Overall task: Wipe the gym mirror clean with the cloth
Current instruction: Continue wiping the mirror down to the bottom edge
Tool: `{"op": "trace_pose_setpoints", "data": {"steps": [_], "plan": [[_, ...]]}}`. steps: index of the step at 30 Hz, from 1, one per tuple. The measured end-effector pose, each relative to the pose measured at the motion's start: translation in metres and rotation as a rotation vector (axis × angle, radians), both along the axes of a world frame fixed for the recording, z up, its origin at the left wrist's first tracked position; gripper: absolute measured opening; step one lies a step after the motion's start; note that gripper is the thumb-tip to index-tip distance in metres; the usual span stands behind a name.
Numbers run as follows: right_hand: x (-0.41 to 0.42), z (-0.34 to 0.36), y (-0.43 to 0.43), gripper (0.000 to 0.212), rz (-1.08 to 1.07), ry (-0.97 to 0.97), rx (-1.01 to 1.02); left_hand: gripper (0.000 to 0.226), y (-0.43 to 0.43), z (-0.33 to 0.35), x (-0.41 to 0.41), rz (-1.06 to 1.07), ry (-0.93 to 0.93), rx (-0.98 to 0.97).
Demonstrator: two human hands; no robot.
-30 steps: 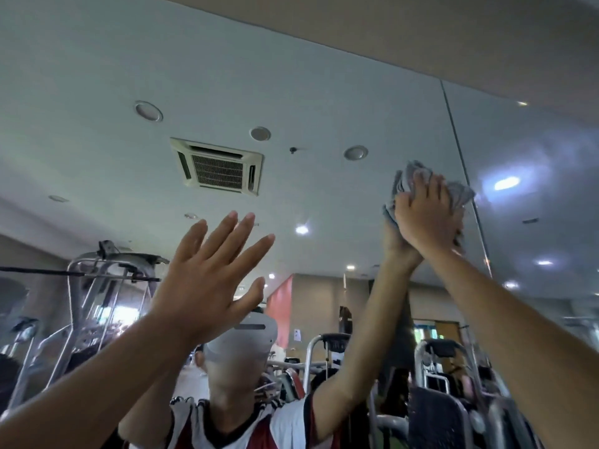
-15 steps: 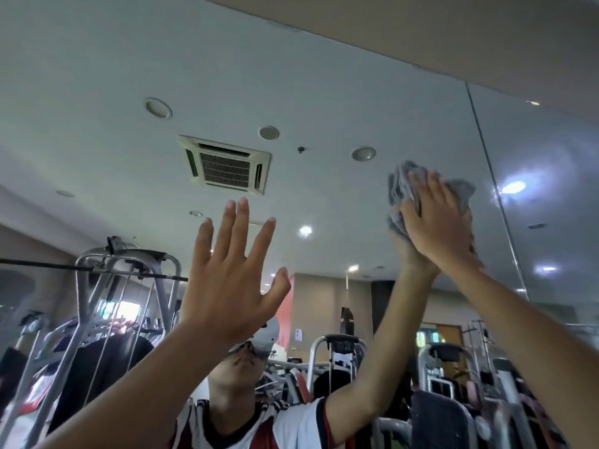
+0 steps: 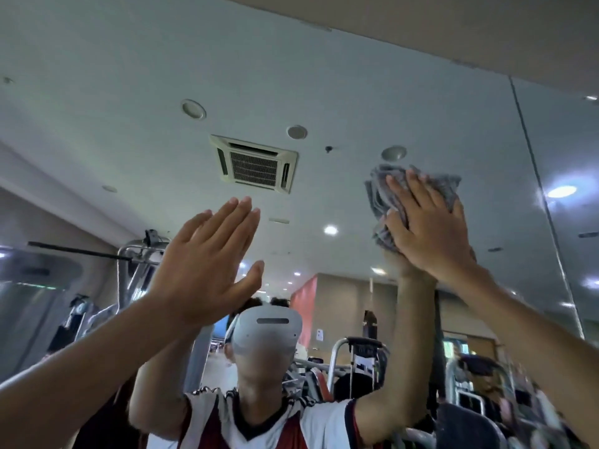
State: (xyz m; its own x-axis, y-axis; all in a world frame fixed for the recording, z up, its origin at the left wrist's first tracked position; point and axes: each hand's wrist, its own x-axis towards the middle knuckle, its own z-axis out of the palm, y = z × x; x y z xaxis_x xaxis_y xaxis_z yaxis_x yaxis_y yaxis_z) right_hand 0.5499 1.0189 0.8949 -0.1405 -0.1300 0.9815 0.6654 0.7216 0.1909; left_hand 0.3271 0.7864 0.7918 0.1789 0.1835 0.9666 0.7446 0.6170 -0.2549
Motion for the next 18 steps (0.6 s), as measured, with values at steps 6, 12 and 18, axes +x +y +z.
{"op": "trace_pose_setpoints", "data": {"steps": [6, 12, 18], "plan": [[-0.091, 0.025, -0.091, 0.063, 0.081, 0.139, -0.12, 0.072, -0.031, -0.005, -0.032, 0.006, 0.013, 0.007], [-0.112, -0.04, -0.114, 0.061, 0.087, -0.418, 0.299, 0.071, -0.062, -0.006, -0.064, -0.005, 0.057, -0.045], [-0.1, 0.016, -0.101, 0.062, 0.048, 0.061, -0.05, 0.072, -0.116, 0.0, -0.112, 0.013, 0.059, -0.028]]}}
